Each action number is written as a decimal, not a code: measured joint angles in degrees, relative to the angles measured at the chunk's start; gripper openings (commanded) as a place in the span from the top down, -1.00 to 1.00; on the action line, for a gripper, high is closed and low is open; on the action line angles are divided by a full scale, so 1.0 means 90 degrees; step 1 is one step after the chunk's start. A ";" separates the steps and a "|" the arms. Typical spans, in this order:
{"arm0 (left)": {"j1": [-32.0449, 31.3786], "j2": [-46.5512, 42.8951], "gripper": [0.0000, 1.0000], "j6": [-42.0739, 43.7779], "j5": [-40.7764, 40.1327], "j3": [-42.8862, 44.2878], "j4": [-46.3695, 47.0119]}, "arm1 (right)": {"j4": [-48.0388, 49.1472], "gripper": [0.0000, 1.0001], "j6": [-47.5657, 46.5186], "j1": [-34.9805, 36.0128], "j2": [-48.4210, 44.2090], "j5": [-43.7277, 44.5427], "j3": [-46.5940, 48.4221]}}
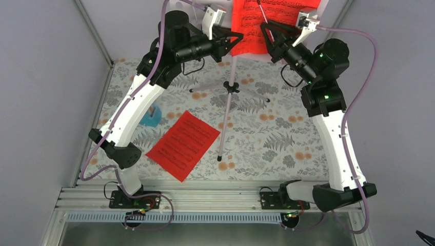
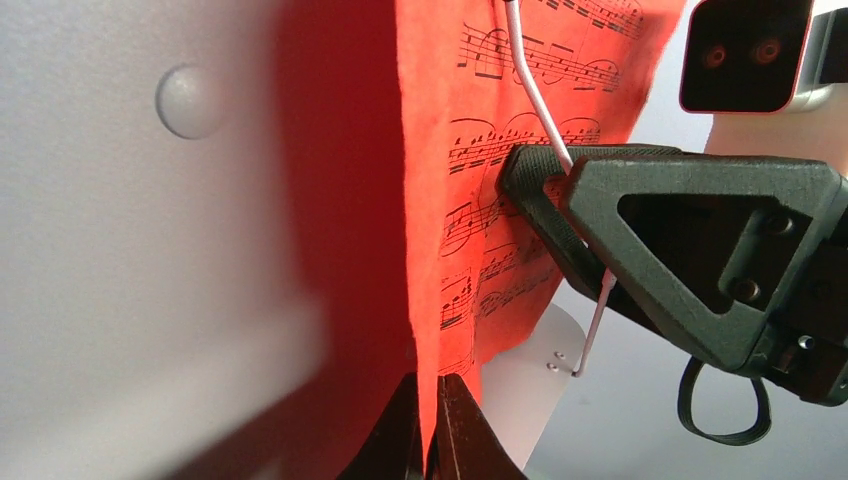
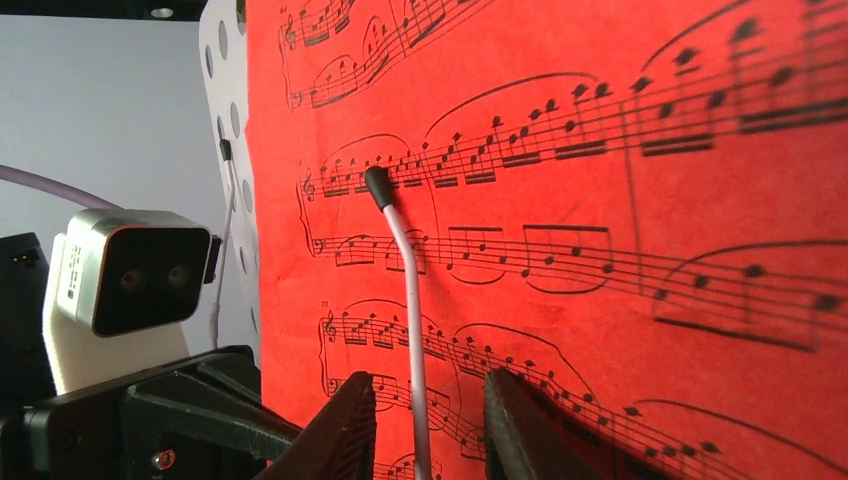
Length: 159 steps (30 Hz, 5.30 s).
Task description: Pack up the instrument practice props
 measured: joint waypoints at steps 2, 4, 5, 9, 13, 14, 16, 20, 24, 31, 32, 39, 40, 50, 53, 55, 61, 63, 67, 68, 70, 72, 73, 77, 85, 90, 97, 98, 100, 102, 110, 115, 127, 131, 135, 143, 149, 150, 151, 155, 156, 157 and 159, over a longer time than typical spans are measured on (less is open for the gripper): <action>0.0000 0.0000 0.95 0.0000 0.0000 0.0000 0.0000 | -0.0034 0.60 -0.0019 0.0000 0.0044 -0.0073 0.0027; 0.0000 0.0000 0.95 0.0000 0.0000 0.0000 0.0000 | -0.0070 0.81 -0.0070 0.0000 0.0049 -0.0107 0.0034; 0.0000 0.0000 0.95 0.0000 0.0000 0.0000 0.0000 | -0.0075 0.91 -0.0107 -0.0002 0.0049 -0.0112 0.0034; 0.0000 0.0000 0.95 0.0000 0.0000 0.0000 0.0000 | 0.0041 0.93 -0.0226 -0.0029 0.0034 -0.0211 0.0027; 0.0000 0.0000 0.95 -0.0005 0.0000 -0.0005 0.0002 | 0.0529 0.93 -0.0243 -0.0029 -0.0138 -0.0299 -0.0381; 0.0000 0.0000 0.95 -0.0005 0.0000 -0.0005 0.0000 | 0.0687 0.93 -0.0245 -0.0029 -0.0199 -0.0311 -0.0517; 0.0000 0.0000 0.95 -0.0010 -0.0002 -0.0010 0.0002 | 0.0988 0.93 -0.0253 -0.0029 -0.0313 -0.0318 -0.0743; 0.0000 0.0000 0.95 -0.0024 -0.0039 -0.0010 0.0002 | 0.1333 0.93 -0.0260 -0.0039 -0.0389 -0.0401 -0.0940; 0.0000 0.0000 0.95 -0.0034 -0.0143 -0.0010 0.0000 | 0.1683 0.93 -0.0262 -0.0039 -0.0396 -0.0520 -0.1103; 0.0000 -0.0153 0.95 -0.0049 -0.0313 -0.0316 0.0049 | 0.1923 0.93 -0.0250 -0.0041 -0.0406 -0.0578 -0.1200; 0.0000 -0.0240 0.95 -0.0049 -0.0328 -0.0452 0.0066 | 0.1933 0.93 -0.0250 -0.0041 -0.0406 -0.0576 -0.1205; 0.0022 -0.1481 0.95 -0.0170 -0.0510 -0.1972 0.0362 | 0.1923 0.93 -0.0243 -0.0041 -0.0406 -0.0444 -0.1207; 0.0046 -0.1698 0.95 -0.0199 -0.0542 -0.2215 0.0425 | 0.1923 0.93 -0.0240 -0.0041 -0.0406 -0.0430 -0.1207; 0.0369 -0.3123 0.95 -0.0578 -0.0508 -0.3611 0.0656 | 0.1921 0.93 -0.0168 -0.0041 -0.0406 -0.0367 -0.1207; 0.0520 -0.3390 0.95 -0.0736 -0.0216 -0.3971 0.0673 | 0.1921 0.93 -0.0129 -0.0041 -0.0398 -0.0359 -0.1207; 0.0648 -0.3519 0.95 -0.0848 -0.0005 -0.4204 0.0678 | 0.1919 0.93 -0.0114 -0.0041 -0.0398 -0.0350 -0.1207; 0.1081 -0.4068 0.95 -0.1047 0.0413 -0.5306 0.0563 | 0.1841 0.52 -0.0017 -0.0041 -0.0389 -0.0304 -0.1207; 0.1195 -0.4306 0.95 -0.1076 0.0495 -0.5744 0.0525 | 0.1741 0.43 0.0017 -0.0039 -0.0384 -0.0279 -0.1212; 0.1307 -0.4758 0.95 -0.1192 0.0629 -0.6567 0.0476 | 0.1719 0.28 0.0044 -0.0036 -0.0396 -0.0253 -0.1239; 0.1309 -0.4850 0.95 -0.1217 0.0653 -0.6756 0.0476 | 0.1724 0.27 0.0029 -0.0036 -0.0415 -0.0253 -0.1265; 0.1311 -0.5020 0.95 -0.1275 0.0680 -0.7135 0.0469 | 0.1700 0.32 0.0029 -0.0036 -0.0454 -0.0253 -0.1294; 0.1324 -0.5166 0.95 -0.1348 0.0697 -0.7475 0.0432 | 0.1637 0.36 0.0019 -0.0036 -0.0478 -0.0253 -0.1307; 0.1338 -0.5214 0.95 -0.1377 0.0702 -0.7604 0.0415 | 0.1615 0.36 0.0010 -0.0036 -0.0478 -0.0257 -0.1307; 0.1372 -0.5340 0.95 -0.1520 0.0724 -0.7927 0.0376 | 0.1532 0.06 -0.0068 -0.0036 -0.0478 -0.0301 -0.1304; 0.1387 -0.5372 0.95 -0.1528 0.0682 -0.7929 0.0299 | 0.1120 -0.38 -0.0704 -0.0034 -0.0510 -0.0614 -0.1180; 0.1445 -0.5418 0.95 -0.1540 0.0600 -0.8267 0.0129 | 0.0899 -0.78 -0.1044 -0.0029 -0.0663 -0.0612 -0.1222; 0.1552 -0.5440 0.95 -0.1605 0.0495 -0.9197 -0.0464 | 0.0945 -0.99 -0.1229 -0.0032 -0.1178 -0.0350 -0.1749; 0.1579 -0.5440 0.95 -0.1603 0.0461 -0.9313 -0.0549 | 0.0950 -0.99 -0.1236 -0.0032 -0.1263 -0.0301 -0.1846; 0.1625 -0.5423 0.95 -0.1593 0.0379 -0.9476 -0.0709 | 0.0962 -0.99 -0.1260 -0.0032 -0.1457 -0.0187 -0.2064; 0.1678 -0.5353 0.95 -0.1515 0.0240 -0.9595 -0.0874 | 0.0976 -0.99 -0.1280 -0.0032 -0.1608 -0.0073 -0.2220; 0.1911 -0.4374 0.95 -0.1168 -0.0250 -1.0069 -0.1093 | 0.1052 -0.99 -0.1338 -0.0032 -0.2108 0.0381 -0.2754; 0.1948 -0.3755 0.95 -0.0979 -0.0512 -1.0185 -0.1146 | 0.0986 -0.99 -0.1372 -0.0032 -0.2239 0.0678 -0.2946; 0.2096 -0.2922 0.95 -0.0784 -0.1217 -1.0115 -0.1195 | 0.0959 -0.99 -0.1338 -0.0032 -0.2897 0.1549 -0.3793; 0.2096 -0.2914 0.39 -0.0697 -0.1496 -1.0003 -0.1287 | 0.1081 -0.99 -0.1297 -0.0032 -0.3070 0.1756 -0.4036; 0.2098 -0.2992 -0.78 -0.0612 -0.1710 -0.9906 -0.1392 | 0.1168 -0.99 -0.1265 -0.0032 -0.3259 0.1887 -0.4269; 0.2096 -0.3772 -1.00 -0.0357 -0.2215 -0.9182 -0.1673 | 0.1018 -0.99 -0.1132 -0.0032 -0.3755 0.2006 -0.4760; 0.2086 -0.4811 -1.00 0.0017 -0.2676 -0.8563 -0.1110 | 0.0648 -0.99 -0.0682 -0.0032 -0.4002 0.1906 -0.5440; 0.2086 -0.4996 -1.00 0.0087 -0.2771 -0.8524 -0.0925 | 0.0605 -0.99 -0.0546 -0.0032 -0.3990 0.1877 -0.5532; 0.2091 -0.5134 -1.00 0.0175 -0.2863 -0.8480 -0.0724 | 0.0585 -0.99 -0.0401 -0.0032 -0.3956 0.1826 -0.5620; 0.2154 -0.5071 -1.00 0.0435 -0.2992 -0.8335 0.0102 | 0.0510 -1.00 0.0233 -0.0032 -0.3614 0.1651 -0.5909; 0.2191 -0.4932 -1.00 0.0493 -0.2948 -0.8327 0.0350 | 0.0503 -0.99 0.0406 -0.0032 -0.3478 0.1615 -0.5974; 0.2232 -0.4789 -1.00 0.0529 -0.2900 -0.8327 0.0549 | 0.0500 -0.97 0.0588 -0.0032 -0.3322 0.1569 -0.6037; 0.2324 -0.4481 -1.00 0.0593 -0.2781 -0.8327 0.0971 | 0.0527 -0.96 0.0942 -0.0036 -0.2958 0.1399 -0.6173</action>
